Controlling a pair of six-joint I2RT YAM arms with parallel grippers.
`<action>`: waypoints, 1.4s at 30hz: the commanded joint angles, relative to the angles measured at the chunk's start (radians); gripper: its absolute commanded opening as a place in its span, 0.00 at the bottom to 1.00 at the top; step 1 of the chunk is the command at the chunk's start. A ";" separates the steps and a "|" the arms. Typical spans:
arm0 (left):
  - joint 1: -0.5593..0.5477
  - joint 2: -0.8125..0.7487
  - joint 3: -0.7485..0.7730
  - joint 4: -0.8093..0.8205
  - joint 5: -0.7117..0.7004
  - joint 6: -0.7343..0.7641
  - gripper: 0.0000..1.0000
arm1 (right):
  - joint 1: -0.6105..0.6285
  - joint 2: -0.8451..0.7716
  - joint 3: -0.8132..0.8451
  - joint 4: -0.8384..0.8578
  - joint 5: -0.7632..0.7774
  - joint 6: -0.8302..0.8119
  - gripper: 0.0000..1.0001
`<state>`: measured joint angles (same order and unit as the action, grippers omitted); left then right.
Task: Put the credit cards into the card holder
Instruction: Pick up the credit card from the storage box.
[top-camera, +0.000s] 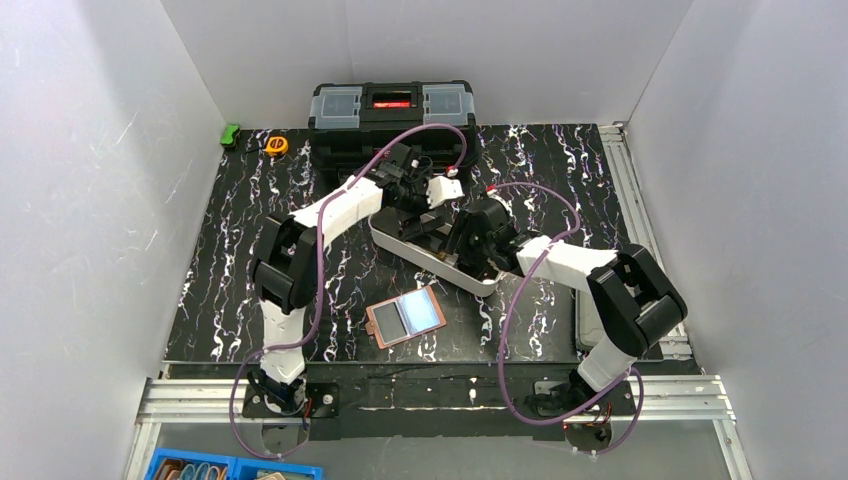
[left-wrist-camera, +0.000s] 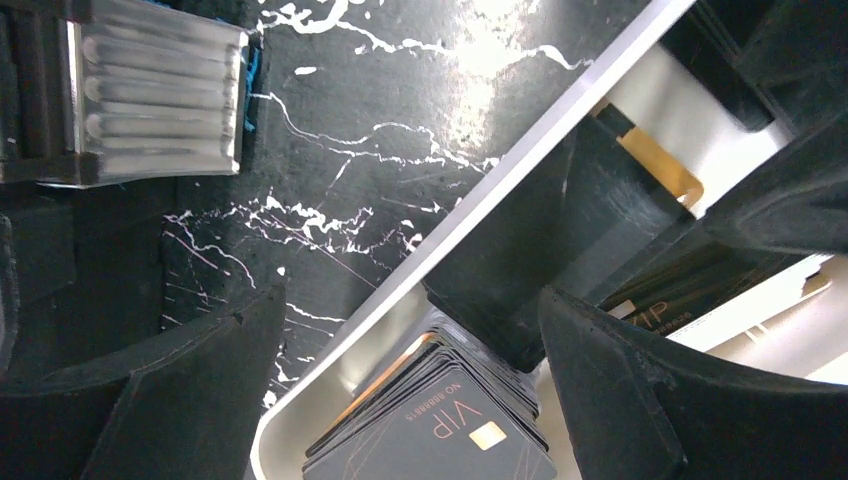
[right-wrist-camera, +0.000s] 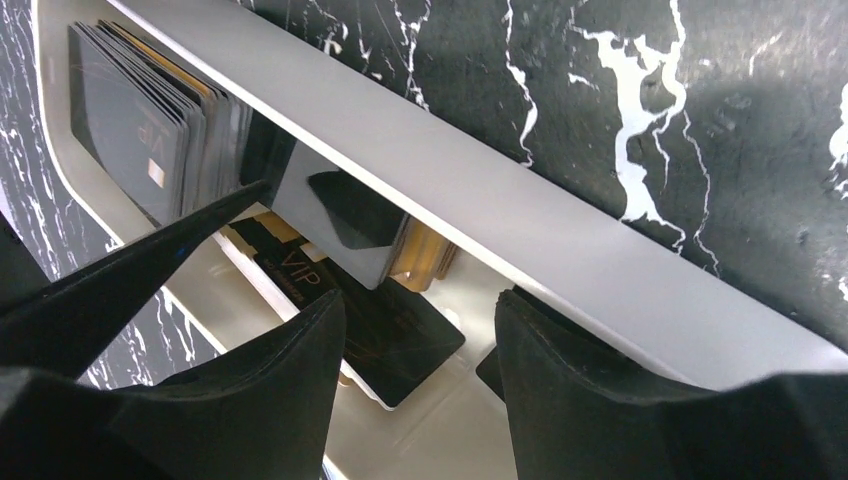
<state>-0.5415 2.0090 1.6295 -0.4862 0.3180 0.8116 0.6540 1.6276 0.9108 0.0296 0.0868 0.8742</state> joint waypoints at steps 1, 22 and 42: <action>-0.022 -0.085 -0.077 0.097 -0.051 0.044 0.98 | 0.000 -0.019 -0.065 0.152 -0.003 0.073 0.63; -0.025 -0.131 0.055 -0.080 0.049 0.042 0.98 | 0.001 -0.179 -0.101 0.101 0.063 -0.028 0.68; -0.025 -0.083 -0.105 0.105 0.045 0.232 0.98 | 0.006 -0.029 -0.154 0.324 -0.034 0.119 0.71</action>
<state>-0.5652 1.9415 1.5547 -0.4412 0.3302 1.0092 0.6567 1.5997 0.7738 0.2600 0.0418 0.9714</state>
